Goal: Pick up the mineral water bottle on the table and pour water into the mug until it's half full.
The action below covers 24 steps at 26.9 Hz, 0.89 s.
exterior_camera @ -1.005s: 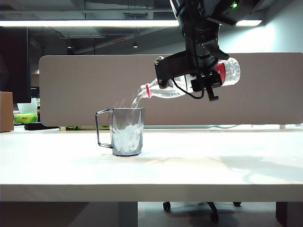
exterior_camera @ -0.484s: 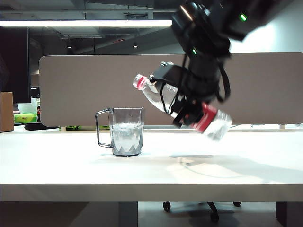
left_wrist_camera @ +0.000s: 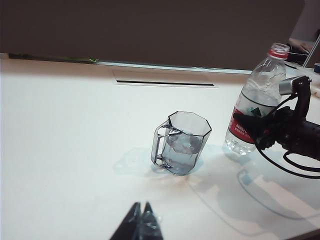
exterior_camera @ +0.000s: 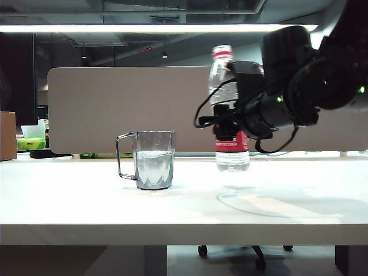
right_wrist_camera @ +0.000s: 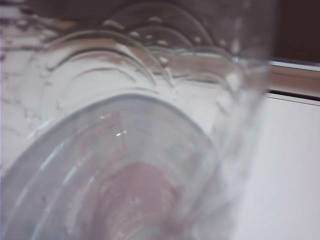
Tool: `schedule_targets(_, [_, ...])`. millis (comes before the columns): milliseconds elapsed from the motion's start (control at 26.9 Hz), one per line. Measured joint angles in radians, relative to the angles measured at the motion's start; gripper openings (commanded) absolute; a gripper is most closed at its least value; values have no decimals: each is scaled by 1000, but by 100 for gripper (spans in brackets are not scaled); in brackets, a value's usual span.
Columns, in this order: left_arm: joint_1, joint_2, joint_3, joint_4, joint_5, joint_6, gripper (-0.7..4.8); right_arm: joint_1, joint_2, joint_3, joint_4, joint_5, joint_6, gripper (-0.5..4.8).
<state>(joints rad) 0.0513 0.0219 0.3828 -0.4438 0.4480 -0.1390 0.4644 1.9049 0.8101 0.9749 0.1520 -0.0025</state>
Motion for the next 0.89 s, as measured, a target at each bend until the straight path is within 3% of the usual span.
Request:
schedule_targets(223, [0,0,0,-1,0,0,-5,-21,88,-1,68,-68,56,193])
schedule_targets(261, [0,0,0,-1,0,0,-5,-21,92,0,74,-72,59,213])
schedule_targets(298, [0,0,0,-2,0,0,-5,-21,94,0,77,-76,61,257])
schedule_targets(335, [0,0,0,-1,0,0,-5,-21,97,0,82,-79,61,365])
schedule_targets(410, [0,0,0,-2,0,0,-5,-21,108,1,98,-102,63,468])
schedule_targets(633, [0,0,0,-2,0,0,-5,-21,104,-4,84,-108,65,473])
schedule_targets(894, [0,0,0,-1,0,0,-5,-17,-40,-143,81,-103,49,479])
